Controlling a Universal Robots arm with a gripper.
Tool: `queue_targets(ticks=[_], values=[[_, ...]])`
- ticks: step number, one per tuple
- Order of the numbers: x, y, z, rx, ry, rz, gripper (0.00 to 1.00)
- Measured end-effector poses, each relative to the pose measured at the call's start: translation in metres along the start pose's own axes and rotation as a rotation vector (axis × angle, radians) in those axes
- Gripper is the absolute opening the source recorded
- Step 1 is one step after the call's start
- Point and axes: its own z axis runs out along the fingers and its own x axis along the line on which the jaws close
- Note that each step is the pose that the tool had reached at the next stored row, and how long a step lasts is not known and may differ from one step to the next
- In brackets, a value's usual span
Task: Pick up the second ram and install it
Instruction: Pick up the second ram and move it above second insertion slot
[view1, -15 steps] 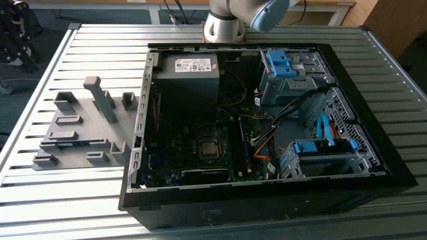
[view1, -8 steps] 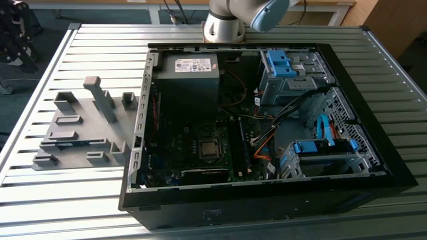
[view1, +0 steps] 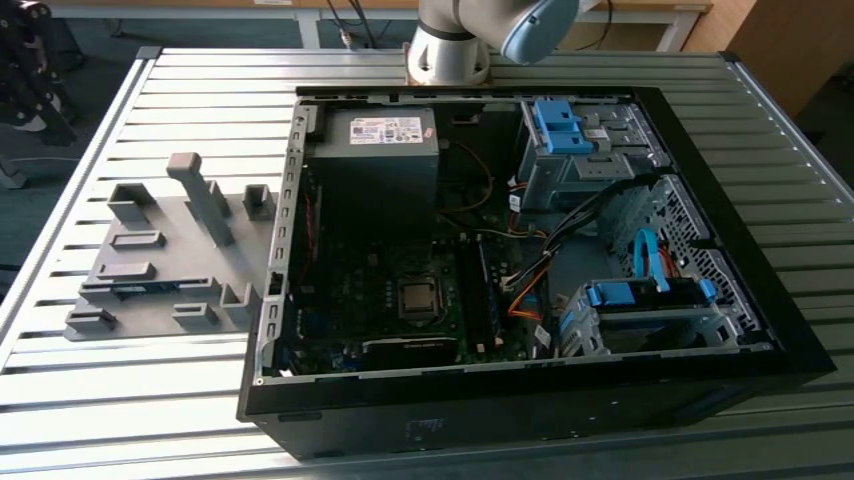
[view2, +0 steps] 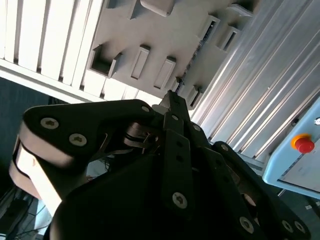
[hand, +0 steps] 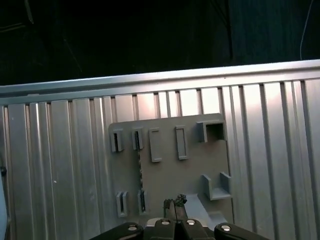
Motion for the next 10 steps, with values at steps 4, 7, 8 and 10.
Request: queue_targets(ticks=[4, 7, 8, 10], values=[[0.0, 0.0, 0.0005, -0.0019, 0.0008, -0.073, 0.11], [0.0005, 0.0004, 0.0013, -0.0023, 0.0008, -0.089, 0.11], [0.0008, 0.0004, 0.0017, -0.0022, 0.0008, -0.09, 0.11], [0.0014, 0.0004, 0.0028, -0.0024, 0.0008, -0.09, 0.16]])
